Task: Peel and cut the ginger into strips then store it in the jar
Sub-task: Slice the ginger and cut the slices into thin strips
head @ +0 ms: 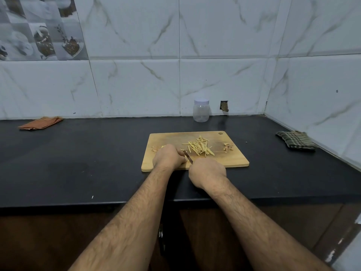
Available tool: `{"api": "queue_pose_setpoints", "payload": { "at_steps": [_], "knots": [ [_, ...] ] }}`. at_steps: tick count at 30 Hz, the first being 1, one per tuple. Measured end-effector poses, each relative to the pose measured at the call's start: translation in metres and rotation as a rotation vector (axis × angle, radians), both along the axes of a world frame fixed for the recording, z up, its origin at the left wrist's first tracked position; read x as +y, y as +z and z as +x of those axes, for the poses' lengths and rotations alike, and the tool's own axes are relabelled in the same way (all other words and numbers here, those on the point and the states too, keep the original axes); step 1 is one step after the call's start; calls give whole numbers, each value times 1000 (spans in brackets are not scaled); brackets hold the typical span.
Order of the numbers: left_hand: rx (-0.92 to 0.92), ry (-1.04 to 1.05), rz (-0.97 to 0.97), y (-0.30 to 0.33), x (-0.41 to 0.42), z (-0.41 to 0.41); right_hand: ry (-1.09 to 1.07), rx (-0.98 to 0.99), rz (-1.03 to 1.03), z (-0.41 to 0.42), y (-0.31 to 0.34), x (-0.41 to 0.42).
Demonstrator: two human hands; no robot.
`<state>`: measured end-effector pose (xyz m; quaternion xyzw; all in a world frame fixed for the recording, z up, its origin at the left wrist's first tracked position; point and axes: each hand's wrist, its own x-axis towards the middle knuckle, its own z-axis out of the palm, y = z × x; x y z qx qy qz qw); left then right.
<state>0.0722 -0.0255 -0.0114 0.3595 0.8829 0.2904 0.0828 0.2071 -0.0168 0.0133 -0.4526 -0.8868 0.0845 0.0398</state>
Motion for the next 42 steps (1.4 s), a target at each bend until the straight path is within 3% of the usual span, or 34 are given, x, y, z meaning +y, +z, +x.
{"api": "queue_pose_setpoints", "payload": {
  "at_steps": [42],
  "knots": [
    [-6, -1, -4, -1, 1, -1, 5, -129, -32, 9, -2, -6]
  ]
}}
